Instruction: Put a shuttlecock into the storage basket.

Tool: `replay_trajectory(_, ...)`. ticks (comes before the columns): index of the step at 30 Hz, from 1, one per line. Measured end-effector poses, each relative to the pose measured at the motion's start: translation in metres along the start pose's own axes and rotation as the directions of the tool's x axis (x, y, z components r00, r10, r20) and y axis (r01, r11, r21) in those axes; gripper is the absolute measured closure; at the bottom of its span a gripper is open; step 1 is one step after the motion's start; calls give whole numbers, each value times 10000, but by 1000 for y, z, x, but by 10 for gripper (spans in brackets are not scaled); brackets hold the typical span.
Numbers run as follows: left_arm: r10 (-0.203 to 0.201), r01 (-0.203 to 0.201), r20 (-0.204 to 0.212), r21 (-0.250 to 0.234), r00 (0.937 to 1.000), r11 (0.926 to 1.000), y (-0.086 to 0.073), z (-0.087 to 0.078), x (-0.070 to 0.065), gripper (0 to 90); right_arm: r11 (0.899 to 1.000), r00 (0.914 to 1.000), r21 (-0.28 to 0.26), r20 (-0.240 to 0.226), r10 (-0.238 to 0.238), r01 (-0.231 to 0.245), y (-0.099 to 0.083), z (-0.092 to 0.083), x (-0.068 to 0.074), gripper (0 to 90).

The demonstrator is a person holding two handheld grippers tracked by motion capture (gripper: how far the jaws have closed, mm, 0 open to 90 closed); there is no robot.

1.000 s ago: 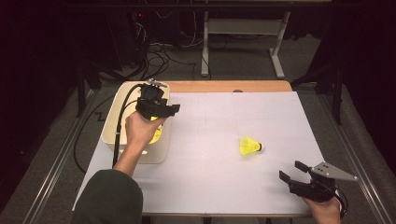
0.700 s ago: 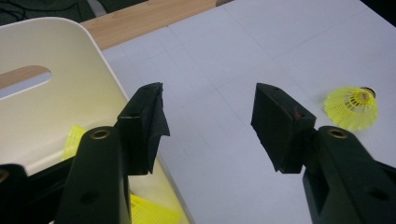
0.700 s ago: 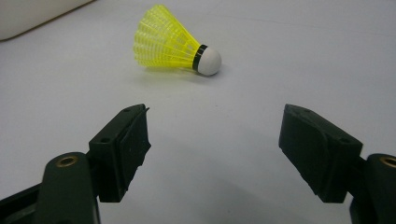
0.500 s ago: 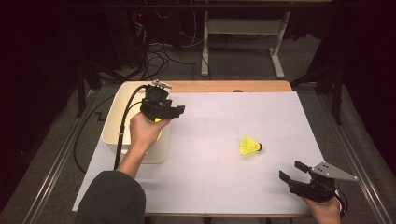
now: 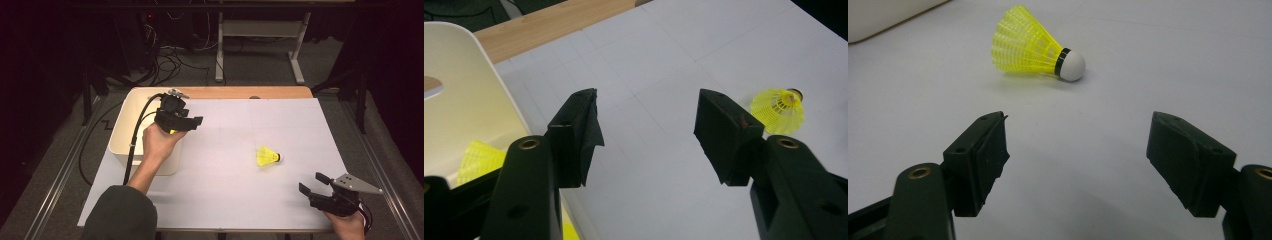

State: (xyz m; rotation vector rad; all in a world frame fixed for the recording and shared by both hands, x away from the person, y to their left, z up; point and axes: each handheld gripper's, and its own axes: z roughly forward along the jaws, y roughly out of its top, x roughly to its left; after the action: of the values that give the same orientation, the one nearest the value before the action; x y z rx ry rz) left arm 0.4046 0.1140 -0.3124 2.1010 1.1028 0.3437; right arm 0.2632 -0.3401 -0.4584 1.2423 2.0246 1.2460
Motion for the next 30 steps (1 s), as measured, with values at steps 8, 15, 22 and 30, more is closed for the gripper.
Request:
replay_trajectory(8,187,-189,186,122,9997,9997,-1,9,-11,431,10000,10000,-7,-5,-37,37,0,0,0,248)
replay_trajectory(15,216,-219,407,60,9989,9997,-2,14,-17,431,10000,10000,-12,-10,-21,21,0,0,0,248)
replay_trajectory(22,199,-204,580,77,9981,9998,-4,18,-20,432,10000,10000,-42,9,-16,17,0,0,0,249)
replay_trajectory(30,164,-169,767,63,9969,9998,-6,24,-24,431,10000,10000,-38,10,-17,17,0,0,0,248)
